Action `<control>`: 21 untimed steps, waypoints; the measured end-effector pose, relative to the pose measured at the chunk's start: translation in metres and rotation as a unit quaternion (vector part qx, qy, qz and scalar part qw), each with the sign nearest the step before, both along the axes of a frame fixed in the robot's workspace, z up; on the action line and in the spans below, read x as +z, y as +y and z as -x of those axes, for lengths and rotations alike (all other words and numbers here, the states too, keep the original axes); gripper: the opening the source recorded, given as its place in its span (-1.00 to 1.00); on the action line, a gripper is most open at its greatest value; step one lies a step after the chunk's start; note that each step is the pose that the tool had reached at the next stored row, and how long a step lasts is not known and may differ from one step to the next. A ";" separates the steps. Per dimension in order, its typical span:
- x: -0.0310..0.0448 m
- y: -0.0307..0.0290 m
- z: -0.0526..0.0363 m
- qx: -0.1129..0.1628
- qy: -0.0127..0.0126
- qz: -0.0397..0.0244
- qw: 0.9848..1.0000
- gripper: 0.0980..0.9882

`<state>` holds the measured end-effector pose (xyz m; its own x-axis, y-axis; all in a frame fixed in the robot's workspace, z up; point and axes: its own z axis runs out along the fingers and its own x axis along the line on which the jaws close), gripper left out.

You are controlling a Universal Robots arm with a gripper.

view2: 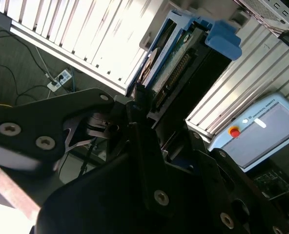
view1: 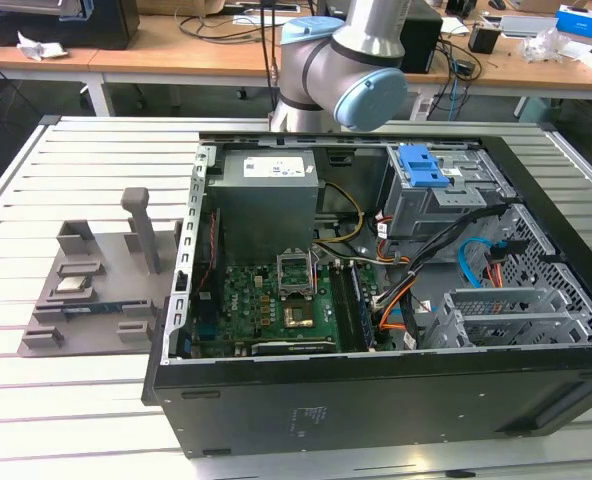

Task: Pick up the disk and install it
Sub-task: 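Pick up the disk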

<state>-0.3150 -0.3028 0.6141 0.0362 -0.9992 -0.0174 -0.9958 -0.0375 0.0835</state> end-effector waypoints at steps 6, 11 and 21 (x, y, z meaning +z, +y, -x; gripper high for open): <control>0.0131 0.0009 -0.0014 0.000 0.002 0.000 1.000 -0.39; 0.0255 0.0018 -0.0026 0.000 0.003 0.000 1.000 -0.39; 0.0544 0.0043 -0.0050 0.000 0.006 0.000 1.000 -0.39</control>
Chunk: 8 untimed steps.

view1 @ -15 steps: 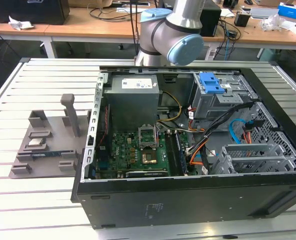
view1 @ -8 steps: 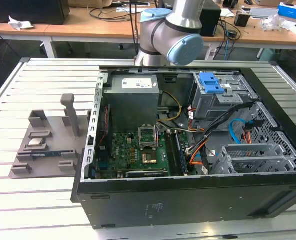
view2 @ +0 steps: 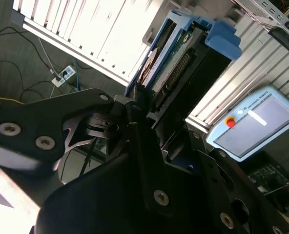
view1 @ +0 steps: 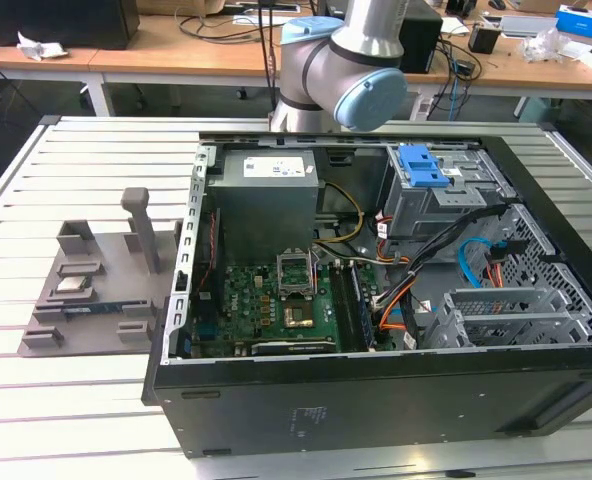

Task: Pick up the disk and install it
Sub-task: 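Pick up the disk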

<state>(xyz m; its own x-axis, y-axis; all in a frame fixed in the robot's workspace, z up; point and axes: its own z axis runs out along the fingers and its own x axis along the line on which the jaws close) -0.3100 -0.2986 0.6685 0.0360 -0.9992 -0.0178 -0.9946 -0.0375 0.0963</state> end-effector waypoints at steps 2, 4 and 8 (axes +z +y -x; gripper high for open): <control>0.0035 0.0003 -0.0002 0.000 0.000 0.000 1.000 -0.39; 0.0079 0.0006 -0.0005 0.000 0.001 0.000 1.000 -0.39; 0.0132 0.0008 -0.0007 0.000 0.001 0.000 1.000 -0.39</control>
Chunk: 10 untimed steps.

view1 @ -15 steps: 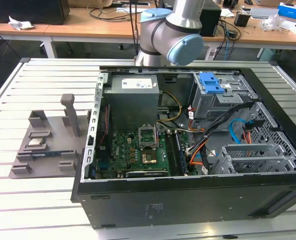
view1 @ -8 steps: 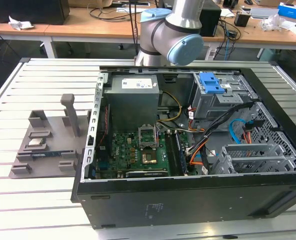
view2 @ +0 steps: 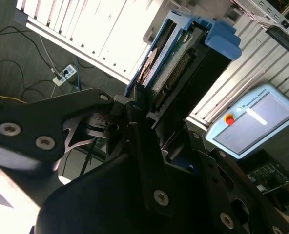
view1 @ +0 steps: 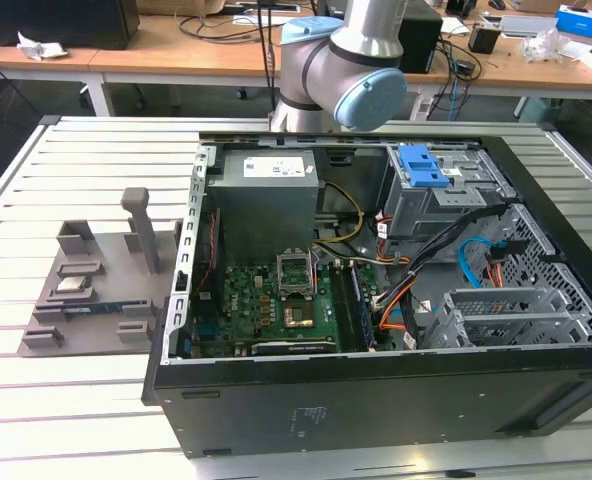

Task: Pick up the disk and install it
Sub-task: 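Pick up the disk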

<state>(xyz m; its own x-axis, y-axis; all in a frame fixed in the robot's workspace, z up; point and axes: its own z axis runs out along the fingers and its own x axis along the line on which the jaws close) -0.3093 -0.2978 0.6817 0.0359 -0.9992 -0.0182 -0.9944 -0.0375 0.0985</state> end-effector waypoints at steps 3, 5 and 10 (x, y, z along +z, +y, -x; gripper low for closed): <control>0.0000 0.0000 0.0001 0.000 0.000 0.000 1.000 -0.39; 0.0000 0.0000 0.0000 0.000 0.000 0.000 1.000 -0.39; -0.0056 -0.0001 -0.0095 0.000 0.000 0.000 1.000 -0.39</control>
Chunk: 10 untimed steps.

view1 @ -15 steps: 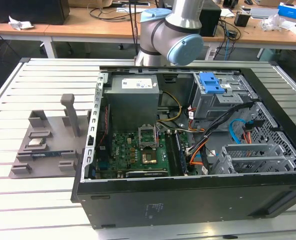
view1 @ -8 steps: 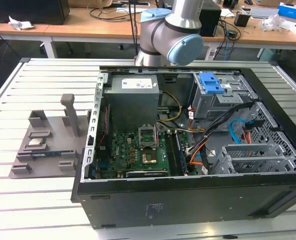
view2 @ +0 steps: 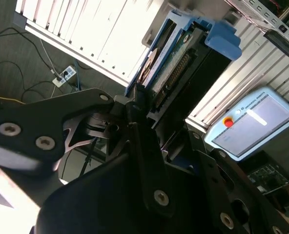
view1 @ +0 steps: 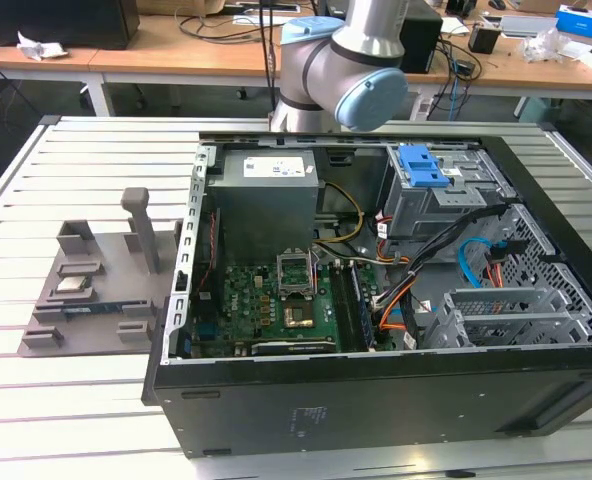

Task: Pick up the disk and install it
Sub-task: 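Pick up the disk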

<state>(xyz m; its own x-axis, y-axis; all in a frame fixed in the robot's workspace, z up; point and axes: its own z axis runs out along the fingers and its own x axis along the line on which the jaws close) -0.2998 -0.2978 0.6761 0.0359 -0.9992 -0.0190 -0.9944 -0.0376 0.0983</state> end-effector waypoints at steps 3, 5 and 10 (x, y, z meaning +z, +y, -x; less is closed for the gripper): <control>-0.0071 0.0001 -0.0015 0.000 0.000 0.000 1.000 -0.39; -0.0131 0.0000 -0.0020 0.000 0.000 0.000 1.000 -0.39; -0.0264 0.0000 -0.0021 0.000 0.000 0.000 1.000 -0.39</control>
<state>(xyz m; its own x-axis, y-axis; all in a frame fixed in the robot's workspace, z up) -0.2977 -0.2978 0.6497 0.0359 -0.9992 -0.0190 -0.9944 -0.0377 0.0983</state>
